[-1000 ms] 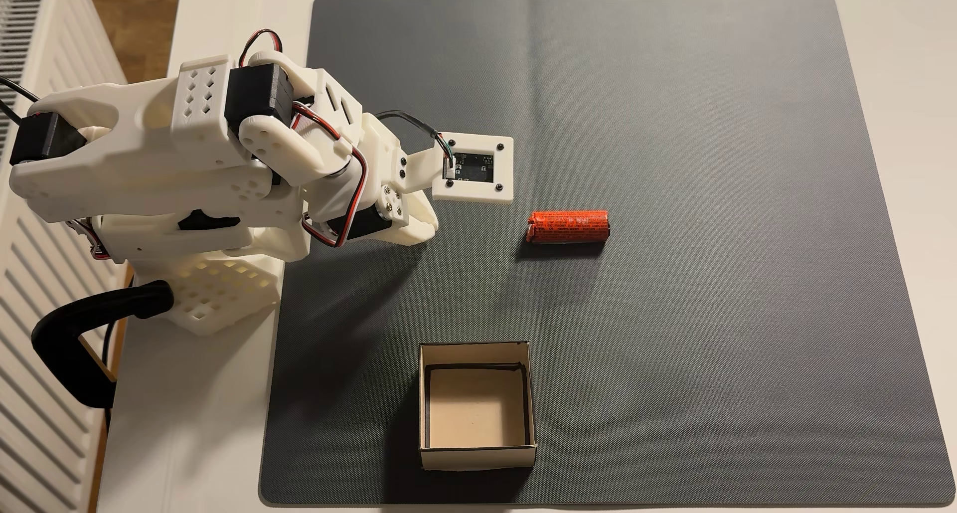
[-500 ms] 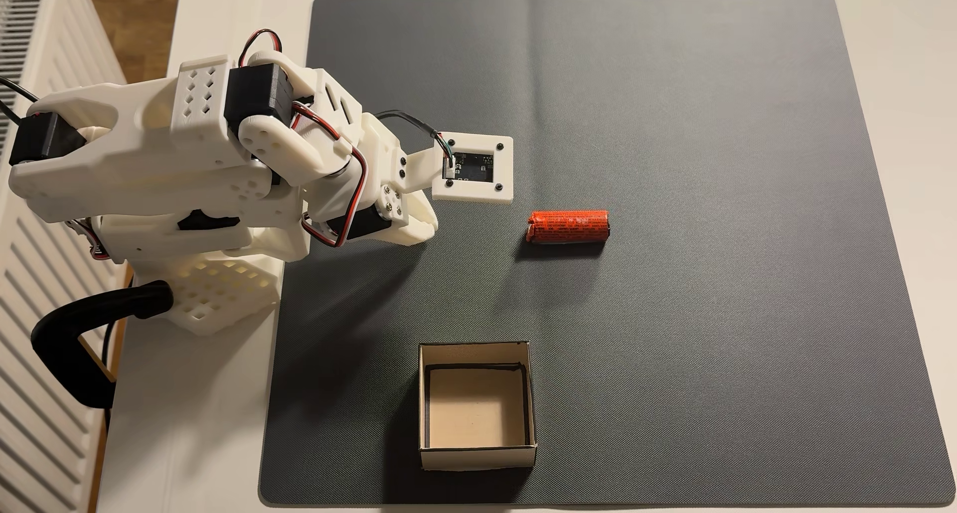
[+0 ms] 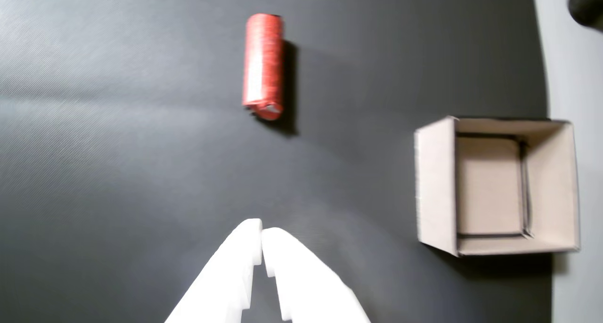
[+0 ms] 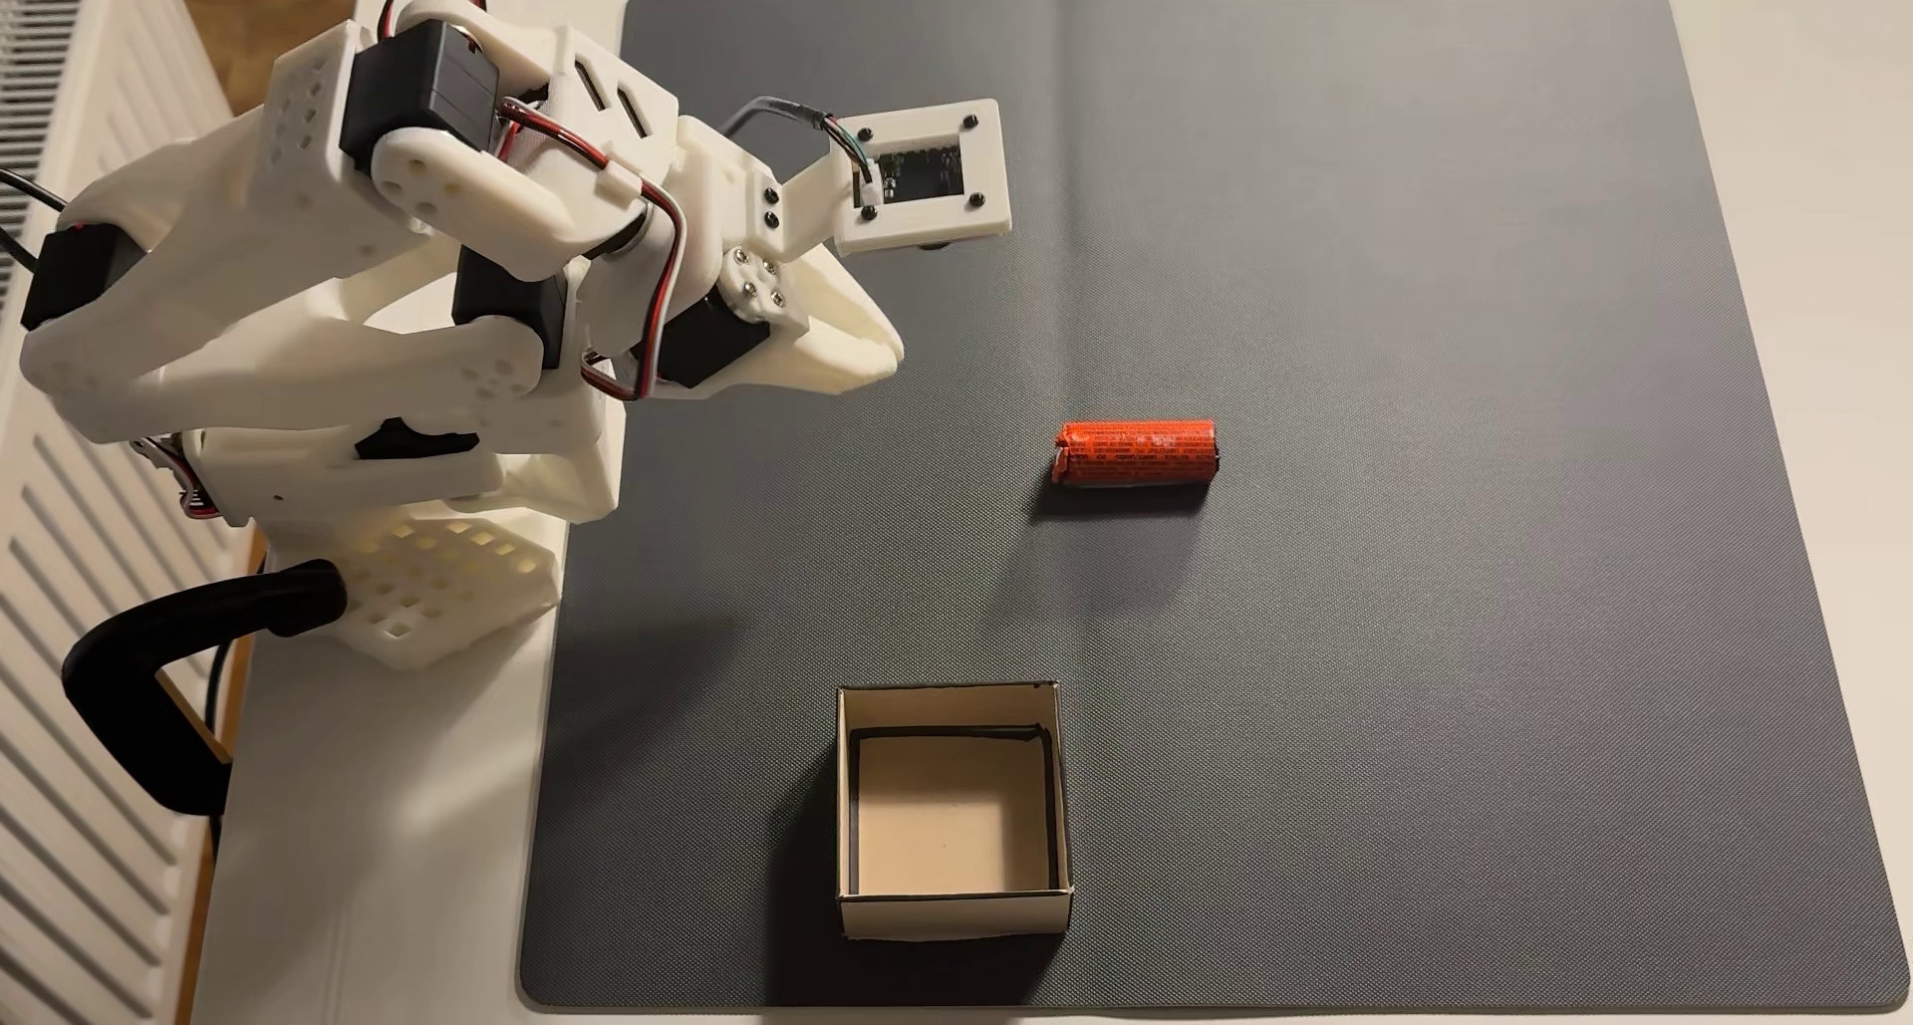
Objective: Pick the red object and place it in the box
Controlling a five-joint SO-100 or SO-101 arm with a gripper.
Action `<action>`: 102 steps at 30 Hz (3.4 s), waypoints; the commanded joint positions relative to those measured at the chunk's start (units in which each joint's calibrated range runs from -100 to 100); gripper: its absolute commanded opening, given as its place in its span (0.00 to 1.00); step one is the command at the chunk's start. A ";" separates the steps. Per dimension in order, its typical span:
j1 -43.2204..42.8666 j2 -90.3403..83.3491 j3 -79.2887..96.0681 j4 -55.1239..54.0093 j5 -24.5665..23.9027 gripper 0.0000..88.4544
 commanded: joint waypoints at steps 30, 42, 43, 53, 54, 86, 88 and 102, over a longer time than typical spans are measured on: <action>-1.78 53.48 -12.47 -36.38 -1.67 0.31; -2.82 65.38 -9.57 -49.84 -1.72 0.31; -2.97 66.83 -9.66 -50.72 -1.72 0.31; -5.57 72.95 -9.75 -57.97 -4.17 0.31; -5.86 73.12 -9.75 -58.67 -4.33 0.30; -4.68 80.43 -13.02 -62.60 -1.83 0.01; -4.90 77.71 -17.01 -56.57 -1.83 0.01; 4.45 56.96 -32.43 -26.50 5.11 0.02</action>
